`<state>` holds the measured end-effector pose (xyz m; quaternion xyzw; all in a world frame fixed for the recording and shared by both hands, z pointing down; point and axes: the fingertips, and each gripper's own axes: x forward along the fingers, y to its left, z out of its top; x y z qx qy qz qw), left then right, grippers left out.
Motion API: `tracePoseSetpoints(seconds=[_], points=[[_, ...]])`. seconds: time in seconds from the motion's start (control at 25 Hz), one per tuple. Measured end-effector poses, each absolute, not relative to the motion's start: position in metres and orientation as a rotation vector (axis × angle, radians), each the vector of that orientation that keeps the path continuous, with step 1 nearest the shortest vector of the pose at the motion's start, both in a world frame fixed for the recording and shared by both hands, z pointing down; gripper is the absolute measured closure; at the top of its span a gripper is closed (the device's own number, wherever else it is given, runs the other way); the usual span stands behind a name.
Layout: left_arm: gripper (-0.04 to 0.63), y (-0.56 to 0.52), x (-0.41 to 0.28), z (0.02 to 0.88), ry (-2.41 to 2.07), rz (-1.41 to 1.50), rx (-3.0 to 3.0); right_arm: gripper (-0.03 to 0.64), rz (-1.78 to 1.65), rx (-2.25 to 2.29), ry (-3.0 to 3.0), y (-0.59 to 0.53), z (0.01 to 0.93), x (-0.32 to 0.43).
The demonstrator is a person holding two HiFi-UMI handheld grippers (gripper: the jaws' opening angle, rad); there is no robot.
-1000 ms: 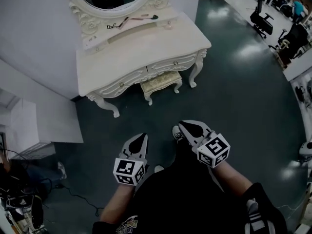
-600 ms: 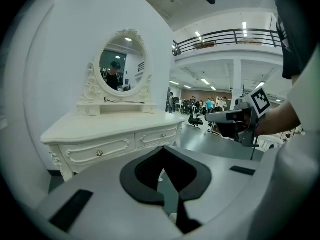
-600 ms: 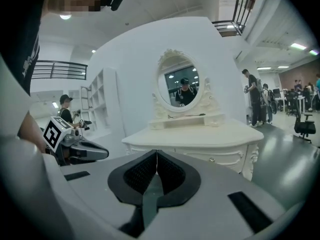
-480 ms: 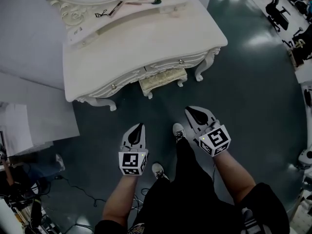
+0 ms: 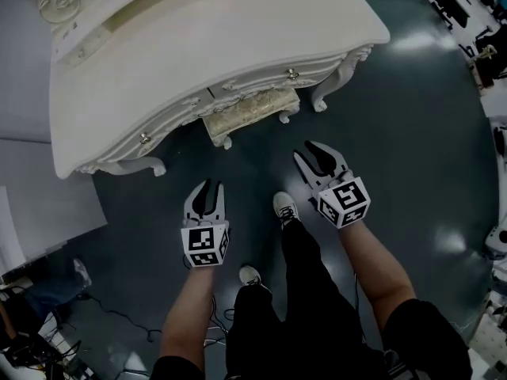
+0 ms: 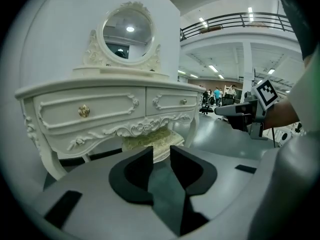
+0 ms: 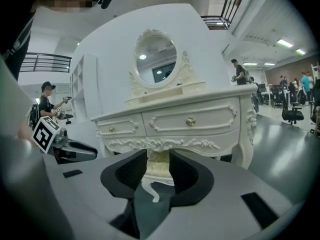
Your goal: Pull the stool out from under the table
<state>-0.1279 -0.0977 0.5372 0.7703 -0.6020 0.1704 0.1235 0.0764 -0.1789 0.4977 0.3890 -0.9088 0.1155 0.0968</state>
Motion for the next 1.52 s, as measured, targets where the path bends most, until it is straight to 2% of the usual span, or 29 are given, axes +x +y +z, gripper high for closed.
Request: tracePoseSetpoints(seconds=[0.04, 0.16, 0.32, 0.48, 0.6, 1.04, 1.48, 1.52], points=[[0.484, -0.105, -0.132, 0.556, -1.754, 0.495, 2.230, 0.466, 0.345, 1.171, -2.676, -0.188, 0.516, 0.079], [0.440, -0.128, -0.142, 0.610, -1.754, 0.480, 2.190, 0.449, 0.359, 1.218, -2.628, -0.214, 0.575, 0.088], [0.421, -0.162, -0.153, 0.674, -1.763, 0.480, 2.184, 0.416, 0.374, 1.257, -2.579, -0.249, 0.652, 0.097], [0.355, -0.199, -0.164, 0.733, -1.795, 0.492, 2.161, 0.398, 0.354, 1.281, -2.539, -0.288, 0.713, 0.106], [0.334, -0.219, -0.177, 0.774, -1.819, 0.470, 2.115, 0.390, 0.305, 1.278, -2.509, -0.315, 0.754, 0.106], [0.318, -0.287, -0.186, 0.862, -1.860, 0.518, 2.155, 0.327, 0.203, 1.296, -2.421, -0.414, 0.845, 0.119], [0.321, -0.334, -0.190, 0.883, -1.890, 0.494, 2.139, 0.325, 0.149, 1.316, -2.459, -0.454, 0.853, 0.104], [0.339, -0.333, -0.190, 0.883, -1.888, 0.499, 2.133, 0.325, 0.161, 1.335, -2.457, -0.454, 0.854, 0.104]])
